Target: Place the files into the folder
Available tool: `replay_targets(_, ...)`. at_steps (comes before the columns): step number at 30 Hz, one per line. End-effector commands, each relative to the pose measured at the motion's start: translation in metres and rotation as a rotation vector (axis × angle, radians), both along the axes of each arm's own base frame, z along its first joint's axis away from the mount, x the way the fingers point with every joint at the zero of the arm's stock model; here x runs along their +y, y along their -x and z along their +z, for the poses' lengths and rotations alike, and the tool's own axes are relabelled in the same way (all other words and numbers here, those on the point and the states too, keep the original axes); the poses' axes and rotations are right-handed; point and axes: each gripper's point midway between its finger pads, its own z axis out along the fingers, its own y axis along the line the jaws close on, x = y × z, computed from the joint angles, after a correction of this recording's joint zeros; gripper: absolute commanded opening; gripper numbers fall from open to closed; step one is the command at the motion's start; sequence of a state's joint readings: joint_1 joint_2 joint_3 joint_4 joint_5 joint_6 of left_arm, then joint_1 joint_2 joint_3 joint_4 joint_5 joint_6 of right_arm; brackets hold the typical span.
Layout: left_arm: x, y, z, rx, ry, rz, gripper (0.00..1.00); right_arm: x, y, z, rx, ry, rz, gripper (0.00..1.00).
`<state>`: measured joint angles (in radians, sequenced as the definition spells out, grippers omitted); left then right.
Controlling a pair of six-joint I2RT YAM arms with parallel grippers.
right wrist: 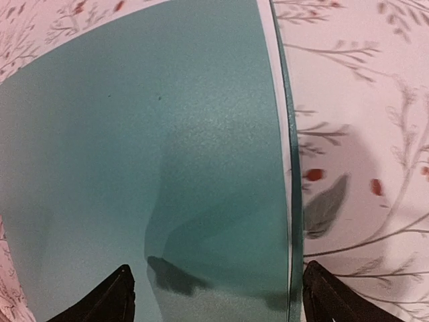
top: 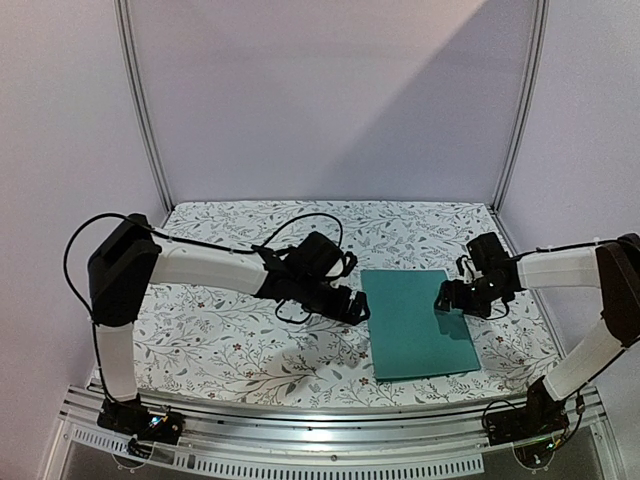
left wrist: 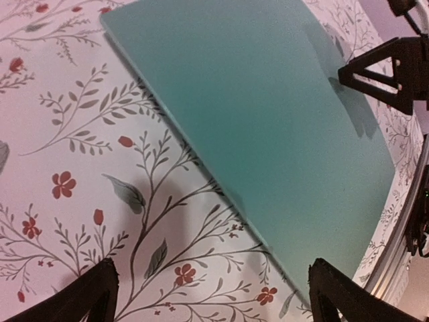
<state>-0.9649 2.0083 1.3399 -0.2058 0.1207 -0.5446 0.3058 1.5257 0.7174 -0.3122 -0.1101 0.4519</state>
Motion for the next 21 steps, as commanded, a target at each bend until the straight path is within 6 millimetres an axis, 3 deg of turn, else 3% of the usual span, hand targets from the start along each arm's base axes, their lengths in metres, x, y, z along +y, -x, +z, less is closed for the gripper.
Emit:
replay_targets(1, 0.023, -0.011, 0.005, -0.018, -0.019, 0.053, 0.99, 0.070, 0.044, -0.020, 0.191, -0.169, 0.119, 0.85)
replay_targets(5, 0.062, -0.021, -0.001, -0.034, -0.120, 0.129, 0.99, 0.133, 0.040, 0.000, 0.180, -0.215, 0.221, 0.85)
replay_targets(8, 0.098, -0.023, -0.011, -0.017, -0.198, 0.212, 1.00, 0.152, 0.036, 0.004, 0.185, -0.222, 0.245, 0.85)
replay_targets(17, 0.151, -0.005, -0.001, -0.058, -0.247, 0.321, 0.99, 0.138, 0.030, 0.018, 0.098, -0.138, 0.283, 0.86)
replay_targets(21, 0.159, -0.009, 0.022, -0.133, -0.249, 0.321, 1.00, 0.117, 0.017, 0.039, -0.055, -0.034, 0.283, 0.87)
